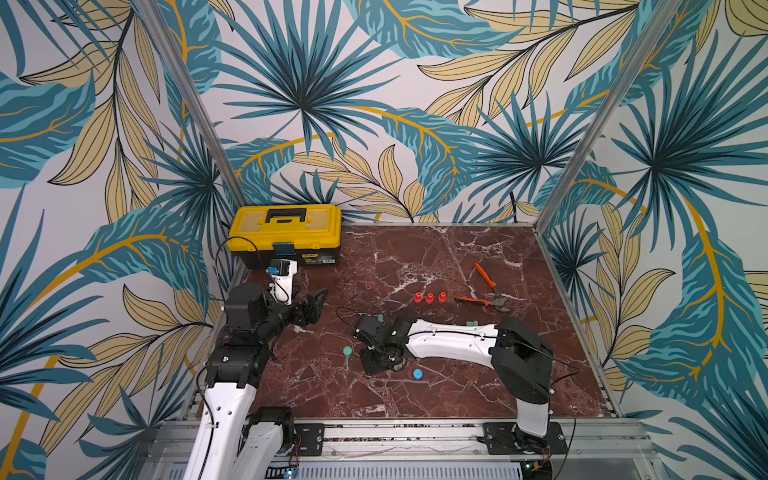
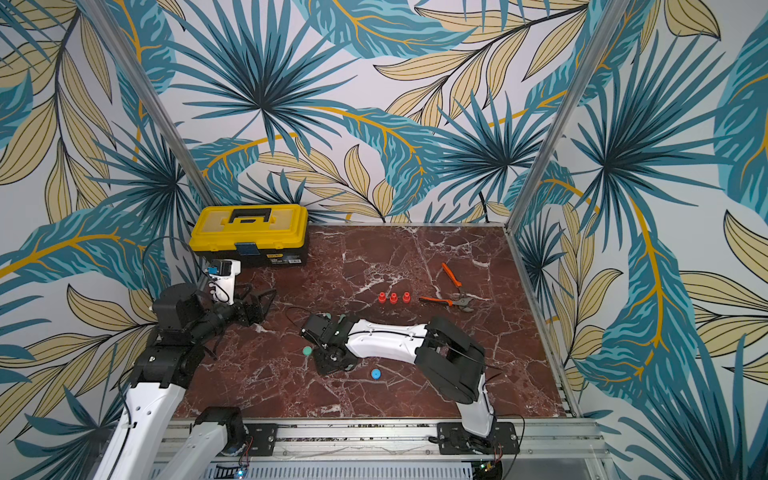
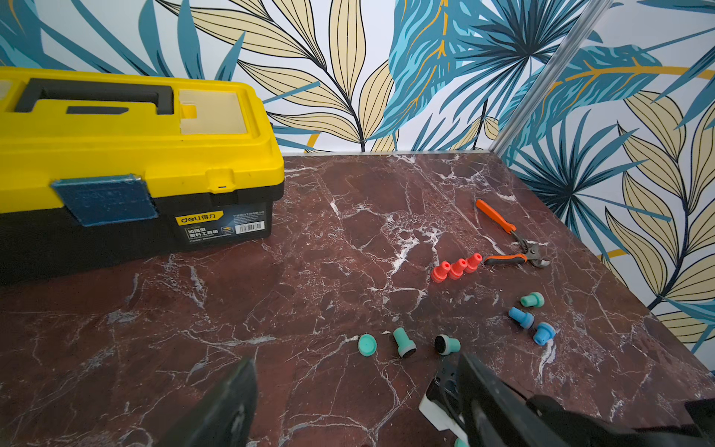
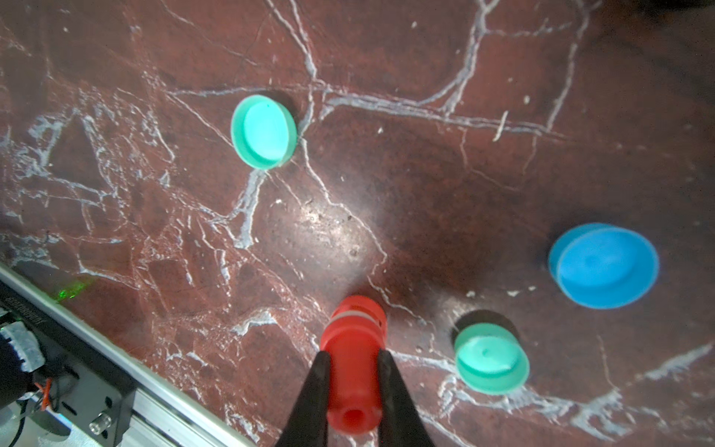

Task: Close the stamp cap
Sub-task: Close the cover of the stamp.

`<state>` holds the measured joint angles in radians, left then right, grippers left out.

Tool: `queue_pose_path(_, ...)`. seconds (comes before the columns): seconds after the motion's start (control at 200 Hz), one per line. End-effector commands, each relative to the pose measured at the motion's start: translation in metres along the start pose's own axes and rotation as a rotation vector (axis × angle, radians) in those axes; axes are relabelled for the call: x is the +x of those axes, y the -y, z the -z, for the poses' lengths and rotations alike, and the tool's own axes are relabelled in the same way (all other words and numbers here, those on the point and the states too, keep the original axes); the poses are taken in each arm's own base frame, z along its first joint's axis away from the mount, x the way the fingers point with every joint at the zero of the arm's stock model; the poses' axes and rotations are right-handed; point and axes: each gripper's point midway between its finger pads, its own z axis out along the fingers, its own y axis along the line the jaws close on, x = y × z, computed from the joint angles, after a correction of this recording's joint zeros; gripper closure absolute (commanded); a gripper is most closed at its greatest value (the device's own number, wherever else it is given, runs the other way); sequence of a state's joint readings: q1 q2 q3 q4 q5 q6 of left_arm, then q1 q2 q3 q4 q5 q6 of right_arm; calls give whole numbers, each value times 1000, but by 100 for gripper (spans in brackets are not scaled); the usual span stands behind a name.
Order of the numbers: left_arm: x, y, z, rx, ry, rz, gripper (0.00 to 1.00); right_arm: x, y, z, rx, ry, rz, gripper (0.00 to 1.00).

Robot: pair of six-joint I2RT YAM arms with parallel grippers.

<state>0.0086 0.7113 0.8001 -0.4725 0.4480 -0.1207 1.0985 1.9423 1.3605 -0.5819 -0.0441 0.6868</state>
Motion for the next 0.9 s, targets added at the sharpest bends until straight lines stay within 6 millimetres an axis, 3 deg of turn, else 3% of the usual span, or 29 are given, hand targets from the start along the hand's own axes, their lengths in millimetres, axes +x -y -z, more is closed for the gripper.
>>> queue_pose_path(0.0, 5, -5, 1, -18, -2, 6, 18, 1, 0, 12, 9, 13, 16, 93)
queue_pose_path(0.476, 7, -5, -1, -14, -7, 9, 18, 18, 22, -29, 110, -68, 24, 93)
queue_pose_path(0.896, 6, -5, -1, -16, -6, 8, 17, 33, 54, -27, 344, -155, 153, 94)
